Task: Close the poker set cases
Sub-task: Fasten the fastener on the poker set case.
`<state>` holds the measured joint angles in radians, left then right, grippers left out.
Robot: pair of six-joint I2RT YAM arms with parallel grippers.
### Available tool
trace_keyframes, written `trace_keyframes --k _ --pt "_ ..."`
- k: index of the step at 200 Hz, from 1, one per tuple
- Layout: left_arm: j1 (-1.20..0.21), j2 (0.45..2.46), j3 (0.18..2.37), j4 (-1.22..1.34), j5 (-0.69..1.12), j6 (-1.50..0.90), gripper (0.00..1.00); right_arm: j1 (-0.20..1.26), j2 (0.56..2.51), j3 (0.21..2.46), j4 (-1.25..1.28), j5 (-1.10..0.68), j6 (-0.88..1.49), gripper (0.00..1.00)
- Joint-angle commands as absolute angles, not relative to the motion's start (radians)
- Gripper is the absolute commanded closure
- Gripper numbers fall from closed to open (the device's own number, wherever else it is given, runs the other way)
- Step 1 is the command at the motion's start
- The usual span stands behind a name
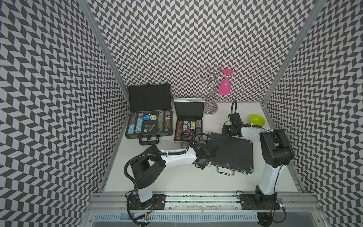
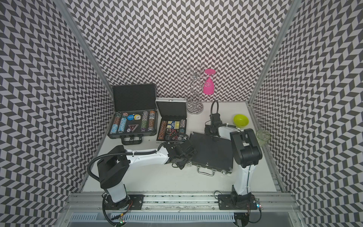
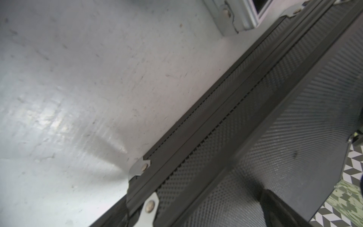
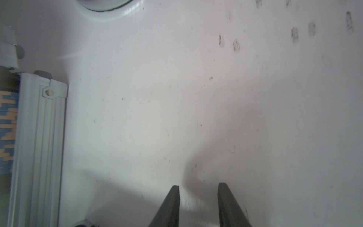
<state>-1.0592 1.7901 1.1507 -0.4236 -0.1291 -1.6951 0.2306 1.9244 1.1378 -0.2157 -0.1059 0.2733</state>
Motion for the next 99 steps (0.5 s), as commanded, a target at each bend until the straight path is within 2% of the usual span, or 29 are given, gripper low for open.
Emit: trace_keyframes --k 1,19,38,64,99 --pt "-1.045 1.765 1.17 -0.48 -0.182 -1.62 0.01 0.257 1.96 1.093 -0.499 -0.131 0.261 0.54" --pt "-1.0 1.716 1.147 -0.417 -0.18 -1.494 0.01 0.257 1.918 1.14 -0.517 -0.137 0.249 0.44" --pt "-0.955 1.644 1.091 -0.367 -0.166 -1.405 0.01 0.26 1.875 1.197 -0.542 -0.143 0.232 0.38" --pt "-0.871 1.529 1.028 -0.312 -0.116 -1.269 0.01 0.282 1.801 1.233 -0.57 -0.126 0.221 0.35" --pt "-0.734 1.522 1.062 -0.269 0.051 -0.874 0.01 0.384 1.671 1.212 -0.621 -0.05 0.224 0.33"
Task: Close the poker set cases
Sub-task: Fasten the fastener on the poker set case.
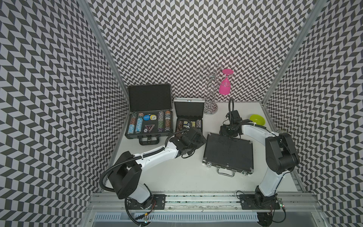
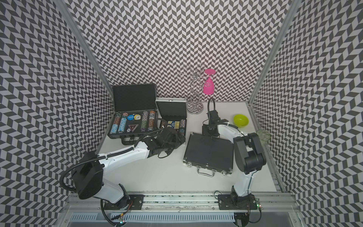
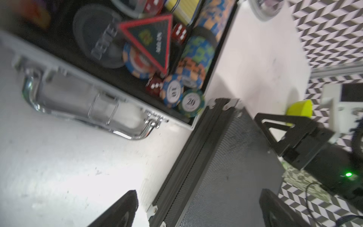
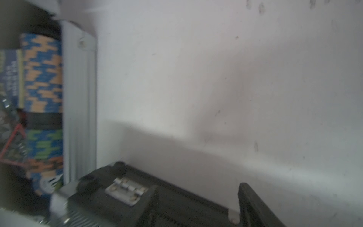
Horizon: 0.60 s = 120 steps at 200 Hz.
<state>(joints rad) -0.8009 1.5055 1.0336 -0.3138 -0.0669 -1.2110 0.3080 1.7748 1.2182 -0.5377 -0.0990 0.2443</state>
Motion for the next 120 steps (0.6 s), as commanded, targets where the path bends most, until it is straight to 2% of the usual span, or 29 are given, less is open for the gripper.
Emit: trace_keyframes --k 1,9,39,66,98,120 --pt "-0.73 1.524 1.064 -0.267 0.061 -0.858 0.01 0.387 1.669 1.211 -0.622 -0.048 0.225 0.33" --pt "-0.698 1.546 1.081 -0.268 0.125 -0.773 0.01 0.407 1.643 1.194 -0.625 -0.04 0.231 0.32" --pt "-0.642 1.597 1.171 -0.297 0.149 -0.57 0.01 0.429 1.587 1.134 -0.669 -0.003 0.264 0.3" --pt "-0.618 1.718 1.381 -0.38 0.193 -0.36 0.02 0.497 1.481 1.042 -0.672 -0.006 0.31 0.31" --pt "-0.604 1.904 1.598 -0.454 0.263 -0.227 0.12 0.65 1.364 1.013 -0.732 0.059 0.36 0.32" --pt "-0.596 1.988 1.67 -0.48 0.312 -0.181 0.16 0.727 1.265 0.97 -0.731 0.094 0.394 0.31"
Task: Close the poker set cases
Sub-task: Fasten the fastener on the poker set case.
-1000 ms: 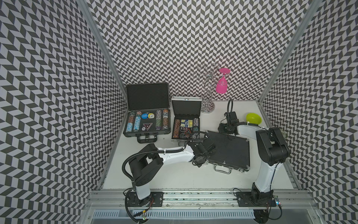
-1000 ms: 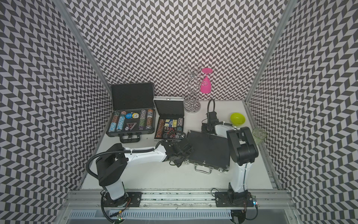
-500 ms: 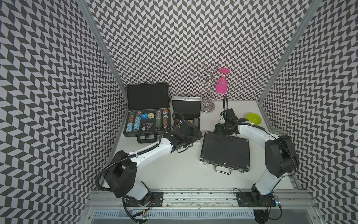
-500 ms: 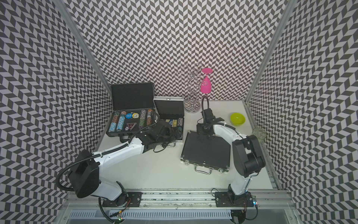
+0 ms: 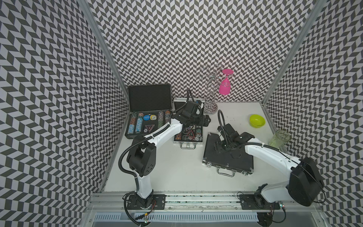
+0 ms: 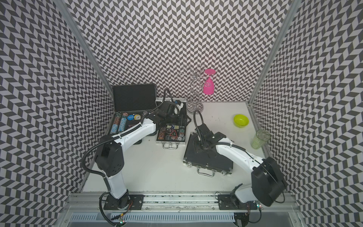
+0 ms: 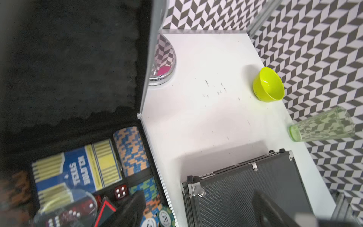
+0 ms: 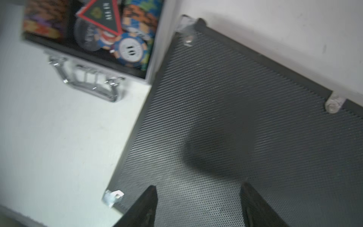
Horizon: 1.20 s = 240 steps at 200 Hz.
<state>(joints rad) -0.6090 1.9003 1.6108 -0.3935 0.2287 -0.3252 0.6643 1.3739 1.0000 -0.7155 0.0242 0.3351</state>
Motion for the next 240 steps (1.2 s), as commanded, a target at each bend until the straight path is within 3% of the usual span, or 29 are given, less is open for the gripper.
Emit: trace_keyframes --k 1,42,89,112,175,197,240 --pt "-0.596 1.989 1.671 -0.479 0.315 -0.179 0.16 0.73 1.262 0.967 -0.731 0.095 0.395 0.31" --pt "-0.598 2.081 1.724 -0.5 0.378 -0.1 0.14 0.818 1.119 0.871 -0.68 0.081 0.421 0.32" --pt "-0.643 2.171 1.802 -0.512 0.342 -0.002 0.11 0.924 1.131 0.826 -0.674 0.118 0.378 0.3" --pt "-0.644 2.224 1.846 -0.516 0.313 -0.002 0.09 0.948 1.127 0.811 -0.635 0.125 0.373 0.22" --pt "-0.661 2.317 1.943 -0.571 0.363 0.007 0.1 1.03 1.303 0.814 -0.645 0.257 0.43 0.19" --pt "-0.66 2.338 1.96 -0.603 0.381 0.023 0.1 1.051 1.334 0.812 -0.635 0.271 0.437 0.06" --pt "-0.652 2.355 1.962 -0.612 0.387 0.017 0.11 1.071 1.421 0.809 -0.662 0.341 0.484 0.06"
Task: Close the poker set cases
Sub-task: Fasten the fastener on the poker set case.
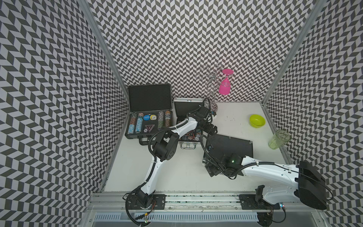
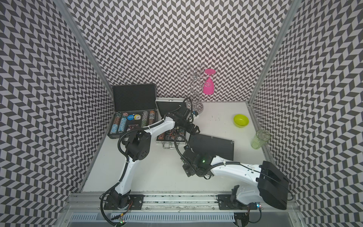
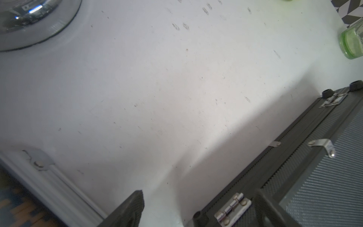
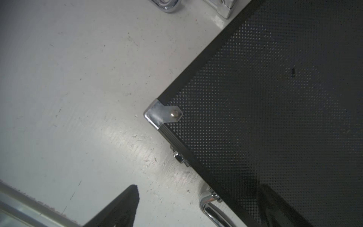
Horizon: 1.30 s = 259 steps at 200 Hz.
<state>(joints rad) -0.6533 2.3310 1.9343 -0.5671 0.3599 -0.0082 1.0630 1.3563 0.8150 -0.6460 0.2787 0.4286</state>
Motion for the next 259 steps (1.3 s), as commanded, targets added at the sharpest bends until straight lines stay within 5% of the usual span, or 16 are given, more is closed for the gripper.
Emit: trace_keyframes --k 1,119,180,259 --pt "-0.65 2.355 1.962 -0.612 0.387 0.017 0.11 1.072 1.426 0.81 -0.664 0.343 0.485 0.06" --pt "-0.625 2.35 1.96 -0.621 0.404 0.023 0.12 1.145 1.611 0.923 -0.922 0.493 0.645 0.01" --pt "-0.615 2.34 1.962 -0.63 0.407 0.021 0.13 1.145 1.627 0.877 -0.817 0.454 0.658 0.06" --pt "-0.607 2.336 1.954 -0.628 0.409 0.027 0.13 1.153 1.644 0.81 -0.737 0.409 0.649 0.0"
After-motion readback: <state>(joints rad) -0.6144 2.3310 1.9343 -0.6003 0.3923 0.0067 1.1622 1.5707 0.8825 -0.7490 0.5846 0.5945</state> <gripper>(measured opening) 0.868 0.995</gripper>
